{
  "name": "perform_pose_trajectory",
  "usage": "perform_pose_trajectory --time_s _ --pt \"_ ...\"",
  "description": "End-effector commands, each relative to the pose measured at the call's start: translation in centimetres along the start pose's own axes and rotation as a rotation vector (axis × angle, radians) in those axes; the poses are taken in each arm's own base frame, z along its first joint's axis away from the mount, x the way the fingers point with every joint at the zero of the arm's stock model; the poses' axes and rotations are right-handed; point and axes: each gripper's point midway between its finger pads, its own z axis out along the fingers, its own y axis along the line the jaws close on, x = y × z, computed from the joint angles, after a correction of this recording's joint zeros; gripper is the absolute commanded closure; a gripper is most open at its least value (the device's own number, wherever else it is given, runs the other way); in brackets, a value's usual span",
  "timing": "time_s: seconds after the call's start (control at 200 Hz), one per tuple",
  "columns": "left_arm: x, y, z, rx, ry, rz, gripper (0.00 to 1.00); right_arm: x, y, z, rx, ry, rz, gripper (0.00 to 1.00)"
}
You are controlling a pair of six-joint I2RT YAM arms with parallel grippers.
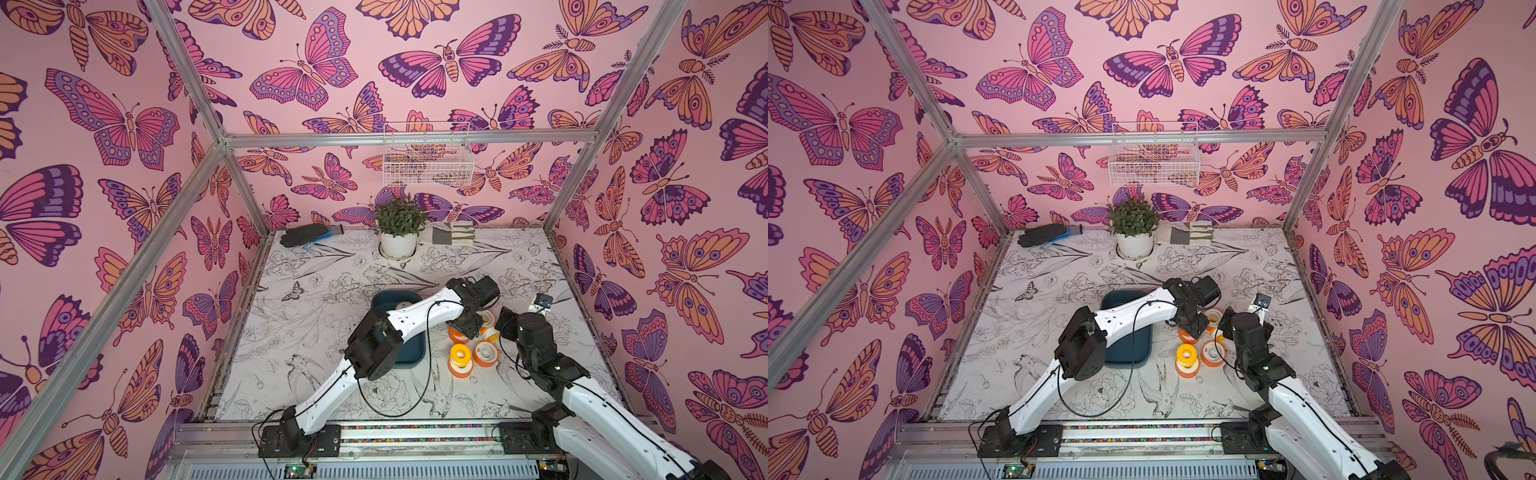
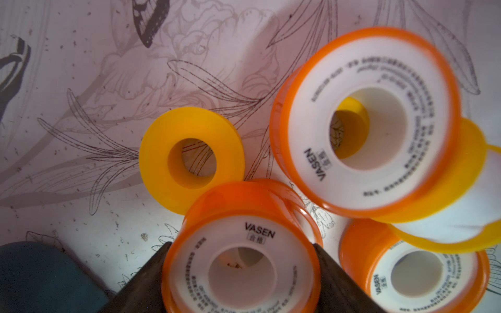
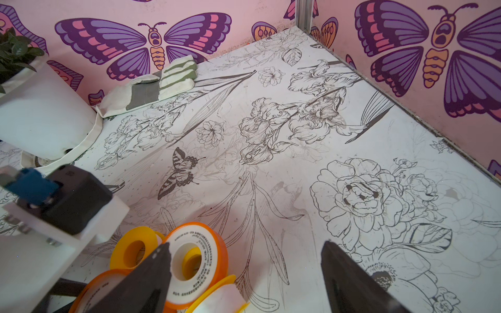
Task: Put the sealing tape into the storage box
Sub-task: Pick up the sealing tape at the center of the board.
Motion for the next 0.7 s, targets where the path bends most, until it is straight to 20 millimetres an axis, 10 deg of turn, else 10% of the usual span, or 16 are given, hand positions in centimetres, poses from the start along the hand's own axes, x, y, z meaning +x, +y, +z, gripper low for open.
perform_pose_trajectory --time_s 0.0,0.396,0.696 --pt "-0.3 0.6 -2.8 -0.032 -0.035 0.005 0.38 -1.2 0.3 -0.1 -0.007 -0.024 0.032 0.10" --pt "0.3 4.2 -8.3 -0.156 -0.112 -0.011 0.38 -1.3 0.3 -0.2 -0.010 -0.026 0.034 0.10" --pt "5.3 9.5 -11.6 -0.289 -0.090 -0.091 0.39 -1.2 0.3 -0.1 -0.009 -0.022 0.030 0.10"
